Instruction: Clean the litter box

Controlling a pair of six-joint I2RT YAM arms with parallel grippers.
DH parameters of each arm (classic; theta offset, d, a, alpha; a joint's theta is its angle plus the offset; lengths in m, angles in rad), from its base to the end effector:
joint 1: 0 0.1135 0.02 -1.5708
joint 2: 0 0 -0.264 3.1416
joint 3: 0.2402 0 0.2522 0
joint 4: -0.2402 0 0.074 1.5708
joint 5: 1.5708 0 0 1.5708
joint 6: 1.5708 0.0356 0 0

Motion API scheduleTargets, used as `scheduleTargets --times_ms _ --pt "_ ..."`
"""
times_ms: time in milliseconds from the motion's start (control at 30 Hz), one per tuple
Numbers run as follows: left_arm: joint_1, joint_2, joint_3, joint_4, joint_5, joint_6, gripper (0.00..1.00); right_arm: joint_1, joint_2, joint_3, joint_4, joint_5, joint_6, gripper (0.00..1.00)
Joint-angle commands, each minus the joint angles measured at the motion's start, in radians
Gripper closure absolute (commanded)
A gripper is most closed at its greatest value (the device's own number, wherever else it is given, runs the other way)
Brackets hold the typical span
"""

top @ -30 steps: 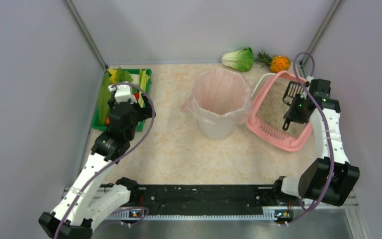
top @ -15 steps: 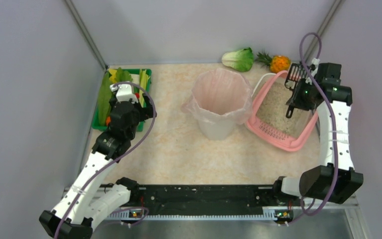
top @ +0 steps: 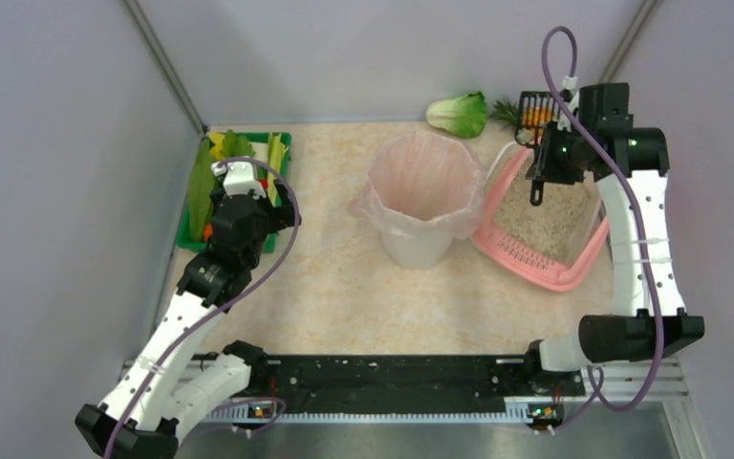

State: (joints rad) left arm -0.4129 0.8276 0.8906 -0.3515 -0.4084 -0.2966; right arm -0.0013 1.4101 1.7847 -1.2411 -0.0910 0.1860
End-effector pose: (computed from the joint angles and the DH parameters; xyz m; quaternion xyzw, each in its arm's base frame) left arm 0.1745 -0.0610 0.3528 -0.0755 0.7905 -0.0510 0.6057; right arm 0.2547 0.0029 0.4362 0.0721 0.9350 0.0743 0.3392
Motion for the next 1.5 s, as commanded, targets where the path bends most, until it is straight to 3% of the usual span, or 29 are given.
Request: scheduleTargets --times_ms 0,433,600,767,1033,1467 --pt "0.000 -0.008 0.025 0.037 0.008 -0.012 0.01 0.093 0.029 0.134 -0.063 0.038 -0.001 1.00" --pt "0.000 -0.016 0.017 0.037 0.005 -0.018 0.01 0.475 0.165 0.353 -0.180 0.293 -0.072 1.00" --pt "0.000 -0.016 0.018 0.037 0.002 -0.015 0.01 0.652 0.171 0.340 -0.166 0.483 -0.134 1.00" --pt "0.000 -0.011 0.016 0.041 0.008 -0.016 0.01 0.804 0.168 0.264 -0.154 0.787 -0.220 1.00" --pt "0.001 -0.017 0.012 0.038 0.006 -0.017 0.01 0.879 0.132 0.155 -0.129 1.061 -0.301 1.00" --pt "0.000 -0.036 -0.011 0.048 -0.009 -0.017 0.01 0.983 0.074 -0.108 -0.032 1.375 -0.629 1.00"
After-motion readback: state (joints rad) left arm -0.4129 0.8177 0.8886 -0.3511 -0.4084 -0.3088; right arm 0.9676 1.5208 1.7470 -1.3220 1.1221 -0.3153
